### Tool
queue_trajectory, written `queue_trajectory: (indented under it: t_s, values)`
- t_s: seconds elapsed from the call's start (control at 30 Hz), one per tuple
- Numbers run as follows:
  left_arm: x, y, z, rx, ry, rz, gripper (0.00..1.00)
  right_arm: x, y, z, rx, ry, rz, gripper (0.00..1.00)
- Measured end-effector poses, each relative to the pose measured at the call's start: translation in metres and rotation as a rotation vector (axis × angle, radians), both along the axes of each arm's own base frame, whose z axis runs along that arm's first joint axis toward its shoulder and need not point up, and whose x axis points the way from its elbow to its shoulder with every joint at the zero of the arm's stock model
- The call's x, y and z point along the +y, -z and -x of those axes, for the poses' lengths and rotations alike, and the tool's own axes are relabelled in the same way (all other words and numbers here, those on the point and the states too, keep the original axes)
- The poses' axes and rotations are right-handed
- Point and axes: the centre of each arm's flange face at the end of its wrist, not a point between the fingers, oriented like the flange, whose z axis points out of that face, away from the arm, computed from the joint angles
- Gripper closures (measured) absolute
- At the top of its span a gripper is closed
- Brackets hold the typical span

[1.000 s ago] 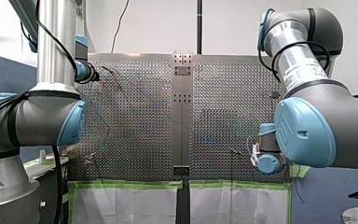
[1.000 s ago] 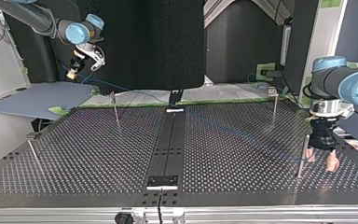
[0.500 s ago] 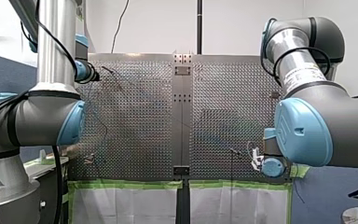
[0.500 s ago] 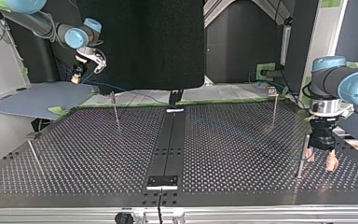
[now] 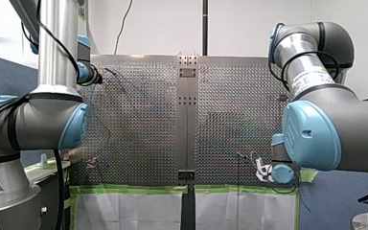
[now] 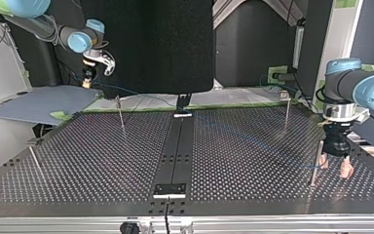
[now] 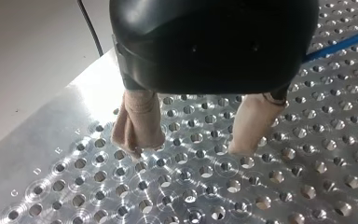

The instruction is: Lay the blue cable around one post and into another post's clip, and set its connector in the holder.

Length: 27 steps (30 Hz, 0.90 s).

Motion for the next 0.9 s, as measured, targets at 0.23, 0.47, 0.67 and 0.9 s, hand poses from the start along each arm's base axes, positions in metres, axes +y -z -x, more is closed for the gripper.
queue_trajectory:
  t_s: [0.23, 0.47, 0.67, 0.9]
  values:
    - [-0.001, 0.001, 0.001, 0.014, -0.01, -0.01, 0.0, -0.013, -0.006, -0.008, -0.034, -0.053, 0.004, 1.0]
    - [-0.002, 0.003, 0.002, 0.024, -0.014, -0.011, 0.0, -0.019, -0.009, -0.016, -0.082, -0.114, 0.023, 1.0]
    - [-0.003, 0.003, 0.003, 0.028, -0.013, -0.012, 0.0, -0.02, -0.01, -0.022, -0.115, -0.173, 0.028, 1.0]
    - [-0.005, 0.003, 0.003, 0.03, -0.009, -0.012, 0.0, -0.02, -0.002, -0.027, -0.158, -0.224, 0.02, 1.0]
